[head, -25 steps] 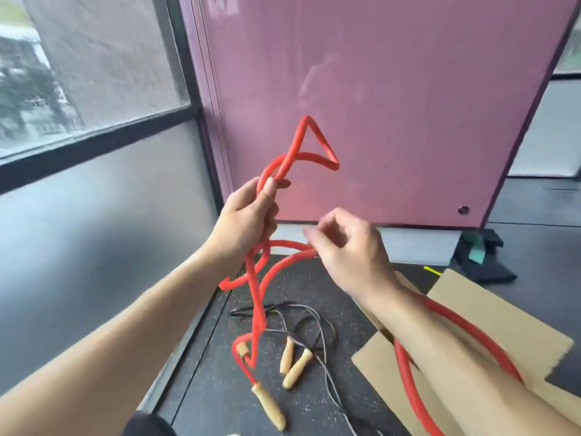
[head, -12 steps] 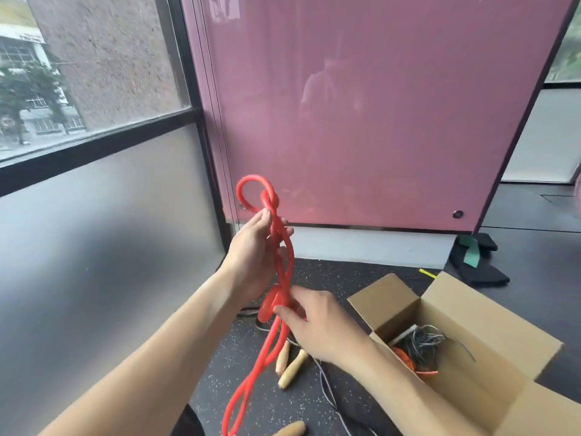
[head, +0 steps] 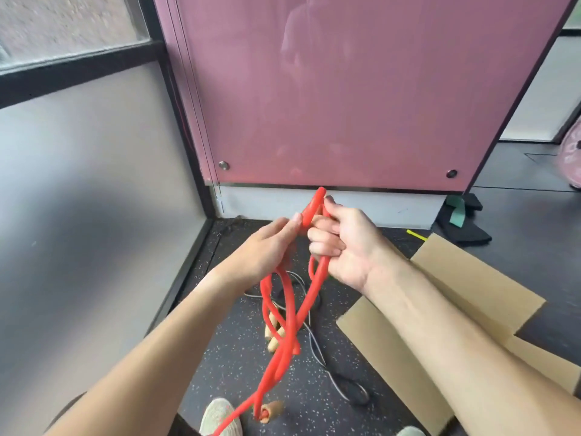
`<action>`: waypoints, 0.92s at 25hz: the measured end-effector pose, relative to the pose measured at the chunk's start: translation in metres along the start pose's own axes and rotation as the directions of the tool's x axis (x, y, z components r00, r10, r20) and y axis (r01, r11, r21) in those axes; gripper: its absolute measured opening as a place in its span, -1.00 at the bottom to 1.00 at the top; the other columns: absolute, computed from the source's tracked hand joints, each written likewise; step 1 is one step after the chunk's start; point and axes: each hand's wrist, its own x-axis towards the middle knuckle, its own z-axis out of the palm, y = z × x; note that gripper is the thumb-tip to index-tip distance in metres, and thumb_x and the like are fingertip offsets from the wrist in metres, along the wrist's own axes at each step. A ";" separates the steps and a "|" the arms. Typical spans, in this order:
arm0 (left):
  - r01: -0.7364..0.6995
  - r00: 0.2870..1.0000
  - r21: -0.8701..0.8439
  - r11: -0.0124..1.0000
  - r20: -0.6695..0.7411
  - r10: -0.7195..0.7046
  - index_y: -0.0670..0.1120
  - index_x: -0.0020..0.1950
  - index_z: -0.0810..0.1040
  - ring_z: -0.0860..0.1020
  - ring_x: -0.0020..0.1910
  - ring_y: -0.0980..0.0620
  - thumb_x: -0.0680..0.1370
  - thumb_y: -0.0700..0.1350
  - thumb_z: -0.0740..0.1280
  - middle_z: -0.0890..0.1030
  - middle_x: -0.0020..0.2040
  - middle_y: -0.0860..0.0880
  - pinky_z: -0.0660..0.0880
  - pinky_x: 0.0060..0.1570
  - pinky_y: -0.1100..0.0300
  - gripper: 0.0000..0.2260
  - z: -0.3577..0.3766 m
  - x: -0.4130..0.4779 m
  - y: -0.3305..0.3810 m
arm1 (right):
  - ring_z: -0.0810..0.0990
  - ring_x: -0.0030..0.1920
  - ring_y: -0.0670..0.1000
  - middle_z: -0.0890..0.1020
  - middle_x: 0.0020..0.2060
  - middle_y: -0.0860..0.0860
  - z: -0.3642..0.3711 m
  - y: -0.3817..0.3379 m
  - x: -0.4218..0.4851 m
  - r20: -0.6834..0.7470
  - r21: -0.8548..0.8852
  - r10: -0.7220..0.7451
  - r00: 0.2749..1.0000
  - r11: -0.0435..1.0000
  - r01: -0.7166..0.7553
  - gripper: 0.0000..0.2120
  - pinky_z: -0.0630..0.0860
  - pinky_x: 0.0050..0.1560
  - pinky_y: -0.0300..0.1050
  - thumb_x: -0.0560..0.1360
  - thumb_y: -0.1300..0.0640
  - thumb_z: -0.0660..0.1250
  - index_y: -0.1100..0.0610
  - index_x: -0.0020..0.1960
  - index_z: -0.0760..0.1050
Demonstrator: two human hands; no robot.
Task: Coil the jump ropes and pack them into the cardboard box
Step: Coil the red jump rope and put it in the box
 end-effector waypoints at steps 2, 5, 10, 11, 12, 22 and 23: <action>-0.046 0.987 0.150 0.988 -0.145 0.068 -0.06 -0.05 0.62 0.38 -0.46 0.17 0.63 0.22 0.22 0.43 -0.45 0.15 0.40 -0.27 0.13 -0.62 -0.017 0.003 -0.003 | 0.04 -0.65 -0.15 0.19 -0.60 -0.09 -0.009 -0.032 0.001 0.048 0.123 0.049 0.998 0.991 -0.054 -0.65 0.04 -0.70 -0.31 0.71 0.02 0.08 0.12 -0.21 0.34; 0.009 0.815 0.150 0.989 -0.574 0.080 -0.08 -0.19 0.57 0.35 -0.49 0.10 0.62 0.15 0.26 0.41 -0.50 0.10 0.37 -0.27 0.11 -0.64 -0.081 0.011 -0.018 | 0.01 -0.64 -0.11 0.18 -0.62 -0.11 -0.032 -0.084 -0.015 0.030 0.000 -0.079 0.996 0.997 0.079 -0.66 0.09 -0.73 -0.26 0.69 0.00 0.11 0.16 -0.15 0.44; 0.166 0.890 0.138 0.976 -0.447 -0.088 -0.16 -0.01 0.59 0.51 -0.24 -0.04 0.61 0.06 0.28 0.55 -0.27 -0.04 0.48 -0.11 0.07 -0.71 -0.082 0.012 -0.037 | 0.08 -0.66 -0.17 0.13 -0.62 -0.11 -0.021 -0.063 -0.025 0.075 -0.155 -0.153 0.985 0.974 0.163 -0.66 -0.01 -0.66 -0.29 0.66 -0.08 0.15 0.11 -0.13 0.52; 0.156 0.916 0.198 0.968 -0.395 -0.067 -0.14 0.02 0.58 0.52 -0.25 -0.03 0.63 -0.01 0.30 0.58 -0.25 -0.04 0.48 -0.15 0.11 -0.79 -0.069 0.013 -0.034 | 0.07 -0.66 -0.16 0.13 -0.61 -0.11 -0.014 -0.048 -0.021 0.091 -0.181 -0.135 0.987 0.972 0.150 -0.65 -0.02 -0.65 -0.28 0.66 -0.08 0.14 0.11 -0.12 0.52; 0.126 0.941 0.246 0.961 -0.335 -0.037 -0.09 0.05 0.58 0.53 -0.27 0.00 0.61 -0.06 0.35 0.62 -0.20 -0.04 0.47 -0.19 0.15 -0.88 -0.060 0.011 -0.028 | 0.06 -0.65 -0.16 0.12 -0.61 -0.10 -0.007 -0.036 -0.018 0.104 -0.201 -0.120 0.987 0.970 0.139 -0.66 -0.03 -0.63 -0.28 0.66 -0.08 0.14 0.10 -0.11 0.52; 0.198 0.954 -0.349 0.916 0.284 -0.098 -0.09 0.12 0.48 0.62 0.23 -0.22 0.34 0.14 0.60 0.66 0.12 -0.13 0.52 0.25 -0.20 -0.48 -0.046 -0.007 -0.002 | 0.03 -0.60 -0.13 0.11 -0.58 -0.09 -0.002 -0.025 -0.027 0.268 -0.420 -0.134 0.954 0.875 0.241 -0.67 -0.06 -0.57 -0.25 0.63 -0.05 0.15 0.15 -0.11 0.52; 0.141 0.985 -0.377 0.916 0.150 -0.090 -0.08 0.08 0.43 0.66 0.15 -0.20 0.43 0.03 0.56 0.69 0.03 -0.12 0.59 0.15 -0.14 -0.60 -0.034 -0.005 0.000 | 0.04 -0.60 -0.12 0.13 -0.58 -0.09 -0.001 -0.022 -0.026 0.292 -0.436 -0.157 0.944 0.856 0.277 -0.67 -0.03 -0.57 -0.24 0.62 -0.05 0.16 0.17 -0.12 0.51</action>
